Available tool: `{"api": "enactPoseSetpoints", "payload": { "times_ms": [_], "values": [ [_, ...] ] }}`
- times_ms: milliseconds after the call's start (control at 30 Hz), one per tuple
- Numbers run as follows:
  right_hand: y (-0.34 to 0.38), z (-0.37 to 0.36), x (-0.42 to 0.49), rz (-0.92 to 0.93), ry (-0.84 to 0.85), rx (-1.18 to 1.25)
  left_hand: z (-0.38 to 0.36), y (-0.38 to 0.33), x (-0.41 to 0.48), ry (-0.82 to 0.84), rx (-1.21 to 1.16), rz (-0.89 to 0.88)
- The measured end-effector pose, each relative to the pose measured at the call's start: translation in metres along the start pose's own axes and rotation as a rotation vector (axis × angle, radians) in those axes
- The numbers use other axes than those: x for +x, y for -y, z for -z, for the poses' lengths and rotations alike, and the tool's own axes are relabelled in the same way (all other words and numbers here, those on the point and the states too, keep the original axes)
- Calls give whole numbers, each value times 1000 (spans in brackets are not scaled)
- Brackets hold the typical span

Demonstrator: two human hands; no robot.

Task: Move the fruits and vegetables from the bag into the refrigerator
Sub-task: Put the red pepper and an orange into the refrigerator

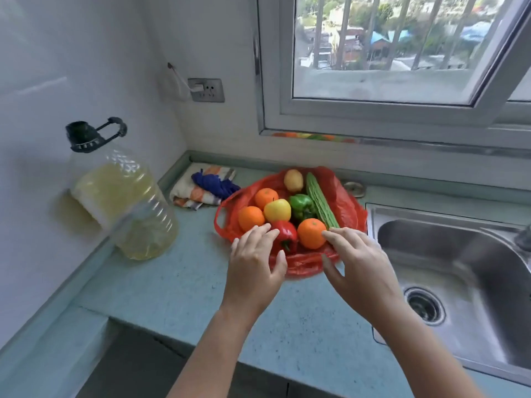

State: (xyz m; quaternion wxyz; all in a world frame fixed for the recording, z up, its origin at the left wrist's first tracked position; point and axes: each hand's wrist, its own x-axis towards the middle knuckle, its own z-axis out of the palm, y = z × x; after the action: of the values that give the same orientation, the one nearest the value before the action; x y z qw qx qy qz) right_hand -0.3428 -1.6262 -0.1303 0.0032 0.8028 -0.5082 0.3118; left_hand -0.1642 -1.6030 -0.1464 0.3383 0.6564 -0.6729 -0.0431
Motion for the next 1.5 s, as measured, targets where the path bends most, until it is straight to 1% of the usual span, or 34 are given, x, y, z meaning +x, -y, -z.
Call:
{"api": "enactPoseSetpoints", "payload": {
  "times_ms": [100,267,500,700,867,967,1233,1400,1500],
  "values": [
    [-26,-22,23,-37,65,25,-19,16,26,48,-19,2],
    [-53,-63,43,-80,137,20,-44,41,57,169,-112,103],
    [-72,-114,54,-225,221,31,-81,71,86,384,-138,81],
    [-79,-141,58,-338,229,14,-105,93,105,495,-137,-21],
    [-82,-158,66,-426,232,3,-122,109,118,572,-77,-179],
    [-84,-167,68,-471,229,22,-129,114,123,622,-83,-271],
    [-77,-180,73,-589,252,112,-132,132,118,705,-58,-285],
    [-75,-189,73,-664,276,198,-123,138,114,722,5,-298],
    [-72,-194,71,-698,249,256,-122,140,113,709,39,-307]
  ]
}}
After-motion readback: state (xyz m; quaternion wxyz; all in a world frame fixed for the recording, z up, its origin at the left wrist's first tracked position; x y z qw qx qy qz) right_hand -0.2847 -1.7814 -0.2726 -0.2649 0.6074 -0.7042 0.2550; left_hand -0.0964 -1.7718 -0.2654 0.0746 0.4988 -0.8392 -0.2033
